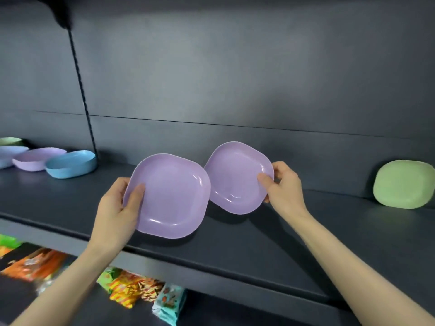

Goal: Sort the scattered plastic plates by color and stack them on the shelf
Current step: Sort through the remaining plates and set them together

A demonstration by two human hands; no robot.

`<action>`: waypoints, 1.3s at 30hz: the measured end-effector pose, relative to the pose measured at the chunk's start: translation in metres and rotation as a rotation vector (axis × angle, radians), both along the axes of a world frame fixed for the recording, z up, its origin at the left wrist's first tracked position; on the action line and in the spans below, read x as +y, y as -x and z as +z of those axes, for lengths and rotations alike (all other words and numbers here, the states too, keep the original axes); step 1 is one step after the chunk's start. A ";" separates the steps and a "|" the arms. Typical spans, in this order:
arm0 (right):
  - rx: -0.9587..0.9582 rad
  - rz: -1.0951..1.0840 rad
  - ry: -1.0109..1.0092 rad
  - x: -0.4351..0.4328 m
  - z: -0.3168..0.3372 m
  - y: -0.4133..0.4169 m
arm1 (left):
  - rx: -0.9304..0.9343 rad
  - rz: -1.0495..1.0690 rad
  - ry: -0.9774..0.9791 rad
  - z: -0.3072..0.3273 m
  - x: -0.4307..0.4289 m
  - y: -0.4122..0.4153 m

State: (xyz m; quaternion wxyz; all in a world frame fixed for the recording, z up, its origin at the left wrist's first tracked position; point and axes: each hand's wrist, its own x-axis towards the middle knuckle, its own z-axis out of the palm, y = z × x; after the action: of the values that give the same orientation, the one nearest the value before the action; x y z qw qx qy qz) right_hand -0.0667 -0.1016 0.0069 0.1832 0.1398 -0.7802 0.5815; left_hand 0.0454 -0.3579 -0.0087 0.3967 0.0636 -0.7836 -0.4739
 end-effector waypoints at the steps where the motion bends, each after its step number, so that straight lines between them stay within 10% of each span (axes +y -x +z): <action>1: -0.003 0.010 -0.001 -0.022 -0.003 -0.001 | -0.005 0.014 -0.008 -0.003 -0.019 -0.005; 39: 0.170 0.173 -0.262 -0.502 0.013 0.115 | 0.060 0.173 -0.047 0.011 -0.486 0.095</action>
State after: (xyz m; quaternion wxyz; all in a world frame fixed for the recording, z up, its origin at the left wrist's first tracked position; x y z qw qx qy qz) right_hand -0.1813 -0.6031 0.0194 0.1780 0.2780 -0.8161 0.4744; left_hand -0.0495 -0.8440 0.0021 0.4577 0.1259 -0.7518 -0.4577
